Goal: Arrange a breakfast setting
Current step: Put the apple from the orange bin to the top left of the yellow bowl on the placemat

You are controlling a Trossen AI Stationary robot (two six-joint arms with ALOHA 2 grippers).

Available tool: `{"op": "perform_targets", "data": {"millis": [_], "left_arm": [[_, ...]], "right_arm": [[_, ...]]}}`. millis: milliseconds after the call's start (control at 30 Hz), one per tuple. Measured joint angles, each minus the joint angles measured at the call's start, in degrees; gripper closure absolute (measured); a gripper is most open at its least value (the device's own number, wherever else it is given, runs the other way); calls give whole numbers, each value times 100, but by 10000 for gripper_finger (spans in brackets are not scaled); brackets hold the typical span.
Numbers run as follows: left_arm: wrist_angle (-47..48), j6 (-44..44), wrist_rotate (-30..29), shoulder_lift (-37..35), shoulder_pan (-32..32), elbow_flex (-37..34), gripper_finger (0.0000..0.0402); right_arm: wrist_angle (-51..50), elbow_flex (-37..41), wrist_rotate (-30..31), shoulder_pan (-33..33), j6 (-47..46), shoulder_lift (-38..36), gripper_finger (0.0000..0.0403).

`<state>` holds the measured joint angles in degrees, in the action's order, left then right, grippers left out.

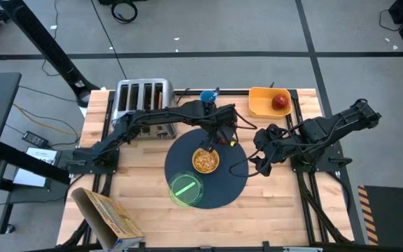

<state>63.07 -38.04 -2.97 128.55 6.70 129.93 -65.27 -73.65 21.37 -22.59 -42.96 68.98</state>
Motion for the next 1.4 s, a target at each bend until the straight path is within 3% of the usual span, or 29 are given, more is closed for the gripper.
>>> {"op": "perform_targets", "data": {"millis": [167,433,600,933,1100,1400], "left_arm": [[-21,326,3,-338,2,0,241],[366,1788,470,-1309,20,0,241],[668,2549,667,-1979,-17,0,242],[870,3382,708,-3223,-769,0,242],[1124,3860,322,-3752,-1498,-4,242],[1828,4658,-906,-4586,-2826,-8,242]], "right_arm": [[-127,-20,110,161,46,-128,55],[-640,-61,525,937,-769,-583,55],[-1103,-38,770,2015,-1497,-581,55],[-547,471,1602,4361,-2706,-360,55],[-225,979,1586,5222,-3149,22,55],[15,1421,1359,6389,-4103,808,56]]}}
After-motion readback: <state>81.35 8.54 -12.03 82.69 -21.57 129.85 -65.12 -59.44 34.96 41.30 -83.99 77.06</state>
